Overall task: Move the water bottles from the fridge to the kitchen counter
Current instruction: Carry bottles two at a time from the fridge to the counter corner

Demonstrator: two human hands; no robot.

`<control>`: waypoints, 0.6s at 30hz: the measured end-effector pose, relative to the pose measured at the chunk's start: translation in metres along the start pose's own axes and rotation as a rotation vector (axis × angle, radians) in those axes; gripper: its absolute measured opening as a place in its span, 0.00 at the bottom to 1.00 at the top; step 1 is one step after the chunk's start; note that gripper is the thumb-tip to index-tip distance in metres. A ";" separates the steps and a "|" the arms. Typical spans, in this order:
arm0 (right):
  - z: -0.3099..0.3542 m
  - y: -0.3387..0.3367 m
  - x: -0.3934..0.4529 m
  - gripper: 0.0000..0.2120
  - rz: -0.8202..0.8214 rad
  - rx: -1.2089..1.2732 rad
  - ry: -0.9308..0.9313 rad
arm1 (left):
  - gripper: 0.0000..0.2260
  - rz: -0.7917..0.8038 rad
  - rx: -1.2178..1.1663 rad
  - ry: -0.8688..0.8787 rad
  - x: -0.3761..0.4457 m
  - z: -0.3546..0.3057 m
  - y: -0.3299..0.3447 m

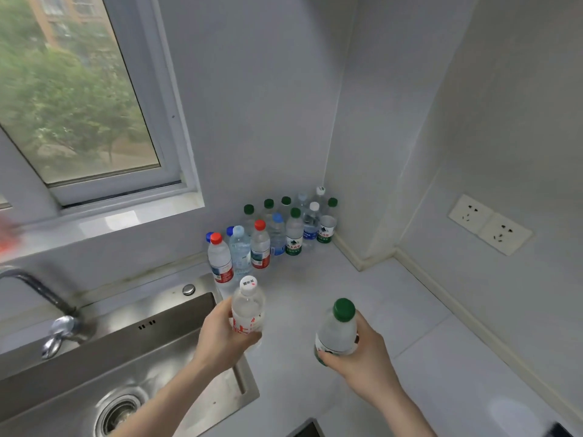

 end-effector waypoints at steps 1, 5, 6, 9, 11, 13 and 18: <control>0.000 0.008 0.006 0.23 0.000 -0.002 0.006 | 0.23 -0.006 0.014 -0.017 0.010 0.007 -0.003; -0.005 0.027 0.021 0.24 0.008 -0.023 0.059 | 0.17 -0.044 0.059 -0.097 0.042 0.029 -0.009; -0.007 0.031 0.025 0.24 0.009 -0.024 0.074 | 0.18 -0.047 0.070 -0.115 0.050 0.034 -0.009; -0.012 0.036 0.035 0.24 -0.007 -0.033 0.105 | 0.21 -0.033 0.086 -0.164 0.073 0.046 -0.006; -0.017 0.038 0.041 0.24 -0.006 -0.042 0.121 | 0.21 -0.026 0.108 -0.184 0.087 0.053 -0.003; -0.023 0.040 0.048 0.24 0.006 -0.049 0.142 | 0.20 -0.032 0.130 -0.205 0.098 0.058 0.000; -0.031 0.048 0.071 0.25 0.034 -0.067 0.163 | 0.20 -0.061 0.157 -0.251 0.118 0.065 0.003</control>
Point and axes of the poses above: each hand's wrist, its own x-axis towards the middle knuckle, its own y-axis out of the palm, z = x × y, the point moved 7 cm from there along x, towards the middle knuckle, and after that the axes turned 5 degrees about -x, right-handed, at the moved point
